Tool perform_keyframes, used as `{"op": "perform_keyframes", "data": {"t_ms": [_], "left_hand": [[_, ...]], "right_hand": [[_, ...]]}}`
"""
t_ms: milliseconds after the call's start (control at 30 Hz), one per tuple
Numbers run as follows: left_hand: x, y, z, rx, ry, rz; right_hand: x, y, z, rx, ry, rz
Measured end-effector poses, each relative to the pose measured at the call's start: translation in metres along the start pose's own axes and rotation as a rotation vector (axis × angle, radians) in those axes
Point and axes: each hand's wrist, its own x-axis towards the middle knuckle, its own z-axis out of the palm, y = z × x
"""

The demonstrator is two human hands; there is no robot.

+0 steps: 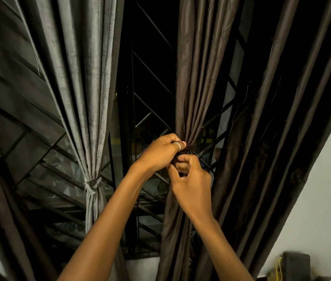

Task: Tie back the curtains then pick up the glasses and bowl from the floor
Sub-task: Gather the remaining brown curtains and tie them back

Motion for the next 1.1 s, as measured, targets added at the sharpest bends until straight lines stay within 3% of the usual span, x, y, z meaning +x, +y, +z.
{"op": "perform_keyframes", "data": {"t_ms": [333,567,767,900,1100], "left_hand": [[-0.007,-0.009,-0.009,0.033,-0.02,0.132],[-0.015,-0.006,0.001,-0.071,-0.143,0.186],[-0.022,-0.007,-0.007,-0.044,-0.16,0.232],[-0.028,-0.007,-0.01,0.065,-0.133,0.31],[-0.034,-0.004,-0.011,0.34,-0.012,0.485]], "right_hand": [[0.003,0.014,-0.037,-0.009,0.035,-0.156],[0.045,0.002,-0.047,0.061,-0.025,-0.24],[0.067,0.013,-0.051,-0.133,-0.119,-0.255],[0.075,0.008,-0.048,-0.211,-0.065,-0.377],[0.085,0.004,-0.048,-0.209,-0.12,-0.341]]}}
